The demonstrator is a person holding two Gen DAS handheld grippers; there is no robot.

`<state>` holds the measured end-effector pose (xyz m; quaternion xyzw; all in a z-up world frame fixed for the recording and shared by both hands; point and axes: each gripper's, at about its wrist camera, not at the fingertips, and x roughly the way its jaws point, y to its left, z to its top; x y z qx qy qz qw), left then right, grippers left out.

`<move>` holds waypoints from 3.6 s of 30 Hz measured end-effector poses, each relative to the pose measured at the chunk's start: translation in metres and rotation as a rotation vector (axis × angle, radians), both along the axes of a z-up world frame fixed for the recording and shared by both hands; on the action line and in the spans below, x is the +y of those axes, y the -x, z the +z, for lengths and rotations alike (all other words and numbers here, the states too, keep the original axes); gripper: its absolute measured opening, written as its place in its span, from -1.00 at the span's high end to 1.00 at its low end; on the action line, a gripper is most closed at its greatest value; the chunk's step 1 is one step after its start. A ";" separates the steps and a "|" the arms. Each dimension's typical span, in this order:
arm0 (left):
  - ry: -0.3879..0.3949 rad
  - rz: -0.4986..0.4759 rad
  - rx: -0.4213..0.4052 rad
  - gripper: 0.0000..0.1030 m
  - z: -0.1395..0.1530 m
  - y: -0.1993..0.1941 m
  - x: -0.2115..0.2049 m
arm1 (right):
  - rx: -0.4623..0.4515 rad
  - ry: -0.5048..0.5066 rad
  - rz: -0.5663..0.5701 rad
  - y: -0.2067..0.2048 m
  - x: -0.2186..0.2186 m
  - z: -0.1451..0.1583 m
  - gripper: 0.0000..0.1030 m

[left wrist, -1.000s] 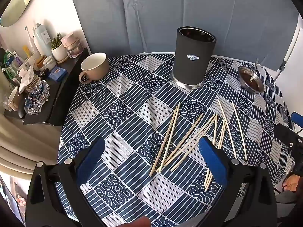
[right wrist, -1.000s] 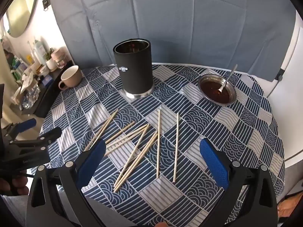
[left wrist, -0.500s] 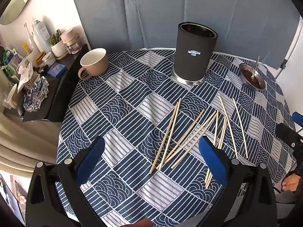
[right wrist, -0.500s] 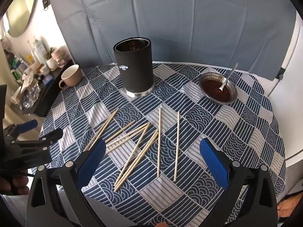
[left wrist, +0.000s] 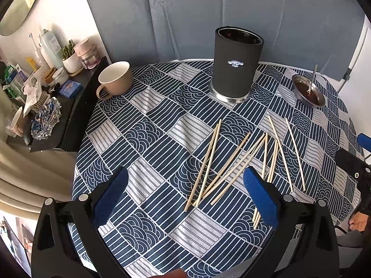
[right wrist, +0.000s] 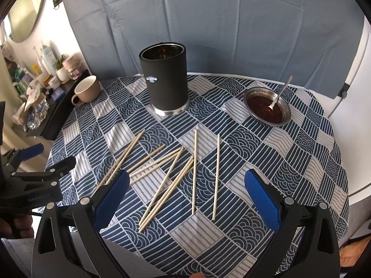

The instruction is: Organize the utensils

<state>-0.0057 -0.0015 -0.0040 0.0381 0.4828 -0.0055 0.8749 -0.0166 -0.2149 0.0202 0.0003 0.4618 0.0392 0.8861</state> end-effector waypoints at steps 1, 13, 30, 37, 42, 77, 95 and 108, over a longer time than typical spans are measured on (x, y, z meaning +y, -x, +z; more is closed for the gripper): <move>0.000 0.002 0.002 -0.89 0.000 -0.001 0.001 | 0.002 0.000 -0.001 0.000 0.000 0.000 -0.85; 0.004 0.003 0.016 -0.89 -0.002 -0.003 0.002 | 0.007 0.005 0.000 0.000 0.000 -0.001 -0.85; -0.004 -0.003 0.021 -0.89 -0.003 -0.004 0.000 | 0.020 -0.007 -0.009 -0.002 -0.002 -0.004 -0.85; -0.005 -0.005 0.025 -0.89 -0.004 -0.004 -0.001 | 0.028 -0.012 -0.008 -0.002 -0.002 -0.006 -0.85; -0.012 -0.011 0.042 -0.89 -0.008 -0.005 -0.003 | 0.045 -0.020 -0.013 -0.004 -0.003 -0.010 -0.85; 0.011 0.006 0.403 -0.89 -0.089 -0.070 0.004 | 0.382 -0.090 -0.121 -0.078 -0.039 -0.099 -0.85; -0.040 0.034 0.511 -0.89 -0.131 -0.110 0.027 | 0.464 0.137 -0.133 -0.131 -0.061 -0.158 -0.85; -0.032 -0.073 0.508 -0.92 -0.159 -0.132 0.002 | 0.471 0.118 -0.120 -0.153 -0.059 -0.175 -0.85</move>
